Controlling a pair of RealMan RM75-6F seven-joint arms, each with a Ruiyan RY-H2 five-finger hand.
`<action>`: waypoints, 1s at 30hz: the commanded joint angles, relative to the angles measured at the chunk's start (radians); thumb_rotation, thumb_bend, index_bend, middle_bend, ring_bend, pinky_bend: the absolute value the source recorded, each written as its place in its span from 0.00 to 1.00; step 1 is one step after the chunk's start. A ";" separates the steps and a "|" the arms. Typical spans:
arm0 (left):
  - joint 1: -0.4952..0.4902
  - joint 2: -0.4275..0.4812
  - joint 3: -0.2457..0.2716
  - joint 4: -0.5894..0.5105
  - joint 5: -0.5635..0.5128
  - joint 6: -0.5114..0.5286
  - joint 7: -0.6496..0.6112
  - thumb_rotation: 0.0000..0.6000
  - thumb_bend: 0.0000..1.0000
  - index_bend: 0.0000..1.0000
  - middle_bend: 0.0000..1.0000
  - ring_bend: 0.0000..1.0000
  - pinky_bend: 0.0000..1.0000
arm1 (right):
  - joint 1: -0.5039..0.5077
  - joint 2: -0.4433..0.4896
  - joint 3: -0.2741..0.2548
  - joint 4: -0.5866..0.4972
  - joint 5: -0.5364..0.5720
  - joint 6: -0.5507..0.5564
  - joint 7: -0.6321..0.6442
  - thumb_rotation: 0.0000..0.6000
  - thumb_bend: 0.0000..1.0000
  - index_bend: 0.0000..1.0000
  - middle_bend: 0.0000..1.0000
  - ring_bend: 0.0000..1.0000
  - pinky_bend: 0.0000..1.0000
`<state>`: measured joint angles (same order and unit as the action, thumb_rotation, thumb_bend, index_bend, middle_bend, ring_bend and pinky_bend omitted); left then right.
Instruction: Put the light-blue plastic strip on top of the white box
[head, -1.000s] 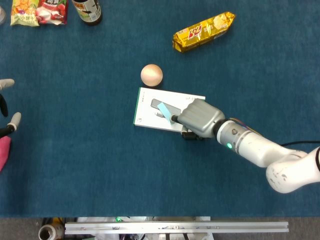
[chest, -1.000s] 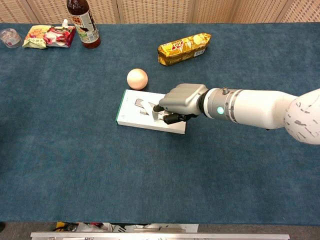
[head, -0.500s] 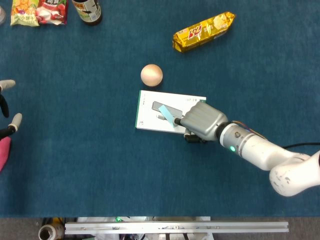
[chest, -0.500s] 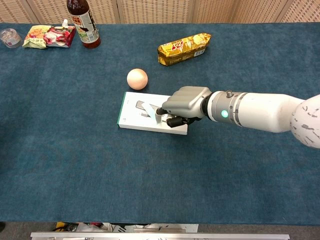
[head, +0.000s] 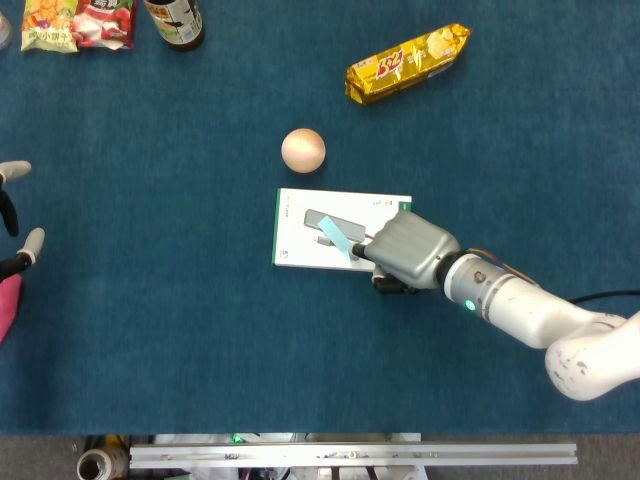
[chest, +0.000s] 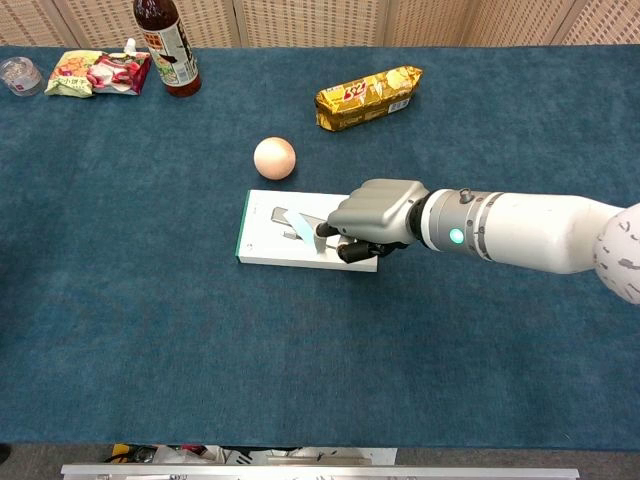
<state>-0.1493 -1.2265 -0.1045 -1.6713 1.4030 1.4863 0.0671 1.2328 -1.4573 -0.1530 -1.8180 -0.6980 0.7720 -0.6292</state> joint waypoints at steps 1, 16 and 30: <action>0.001 0.001 -0.001 -0.001 0.001 0.001 -0.002 1.00 0.24 0.27 0.67 0.70 0.82 | -0.005 0.002 0.003 -0.005 -0.010 0.003 0.004 0.00 1.00 0.25 1.00 1.00 1.00; 0.007 0.004 -0.002 -0.001 0.001 0.001 -0.009 1.00 0.24 0.27 0.67 0.70 0.82 | -0.009 -0.010 0.006 0.003 -0.011 0.004 -0.007 0.00 1.00 0.25 1.00 1.00 1.00; 0.008 0.004 -0.003 -0.002 0.003 -0.002 -0.010 1.00 0.24 0.27 0.67 0.70 0.82 | -0.018 0.005 0.011 -0.025 -0.018 0.026 -0.010 0.00 1.00 0.25 1.00 1.00 1.00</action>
<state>-0.1409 -1.2225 -0.1073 -1.6732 1.4062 1.4844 0.0576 1.2174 -1.4553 -0.1451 -1.8407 -0.7125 0.7954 -0.6424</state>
